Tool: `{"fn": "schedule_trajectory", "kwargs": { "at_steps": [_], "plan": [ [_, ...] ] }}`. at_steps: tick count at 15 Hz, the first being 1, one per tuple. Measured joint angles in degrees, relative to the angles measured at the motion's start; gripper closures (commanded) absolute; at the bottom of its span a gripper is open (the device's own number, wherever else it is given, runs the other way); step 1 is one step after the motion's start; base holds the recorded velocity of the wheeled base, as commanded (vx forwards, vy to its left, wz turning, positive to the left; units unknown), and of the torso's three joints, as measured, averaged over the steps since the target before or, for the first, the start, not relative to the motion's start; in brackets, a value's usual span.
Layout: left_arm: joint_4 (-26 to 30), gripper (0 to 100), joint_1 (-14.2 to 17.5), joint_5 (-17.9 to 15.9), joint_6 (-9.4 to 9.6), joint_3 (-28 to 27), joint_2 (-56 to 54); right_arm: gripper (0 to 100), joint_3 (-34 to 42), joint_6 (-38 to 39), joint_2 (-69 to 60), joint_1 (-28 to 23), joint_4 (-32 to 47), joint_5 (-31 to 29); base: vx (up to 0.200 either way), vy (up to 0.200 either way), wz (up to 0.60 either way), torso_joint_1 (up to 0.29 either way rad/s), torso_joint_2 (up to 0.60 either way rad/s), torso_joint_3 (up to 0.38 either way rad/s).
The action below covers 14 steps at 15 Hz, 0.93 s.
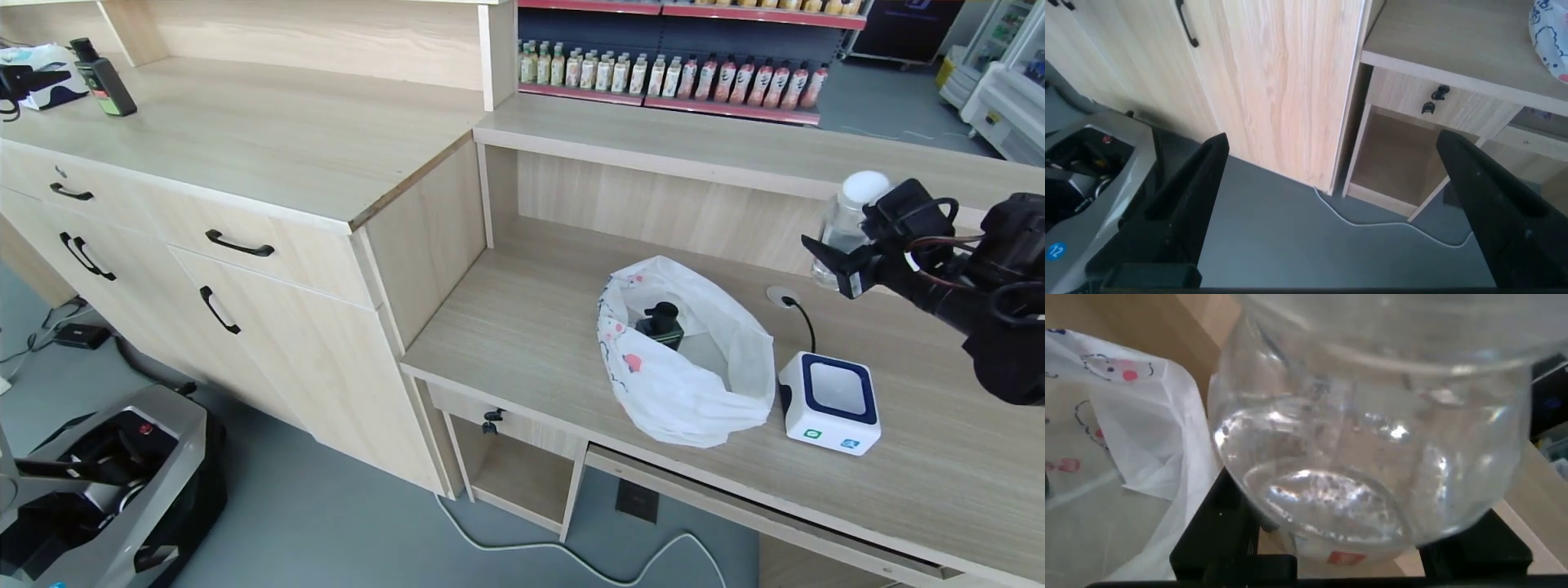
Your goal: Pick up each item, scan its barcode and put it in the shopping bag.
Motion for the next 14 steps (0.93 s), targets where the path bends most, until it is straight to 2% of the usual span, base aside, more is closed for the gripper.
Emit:
{"fn": "schedule_trajectory", "kwargs": {
  "at_steps": [2,4,7,14],
  "plan": [
    [0.02,0,0.00,0.02,-0.01,0.00,0.00,100,-0.28,-2.57,3.41,-1.13,-1.52,6.42,0.000,0.000,0.00,0.000,0.00,0.000],
    [0.00,0,0.00,0.04,0.00,0.00,0.00,100,-0.13,-4.22,5.73,-2.12,-3.19,10.13,0.000,0.000,0.00,0.000,0.00,0.000],
    [0.00,0,0.00,0.02,0.00,0.00,0.00,100,0.15,-4.44,8.08,-2.50,-6.67,11.85,0.000,0.000,0.00,0.000,0.00,0.000],
    [0.00,0,0.00,0.02,0.00,0.00,0.00,100,0.80,-4.46,14.84,-2.69,-20.69,15.96,0.000,0.000,0.00,0.000,0.00,0.000]
  ]
}}
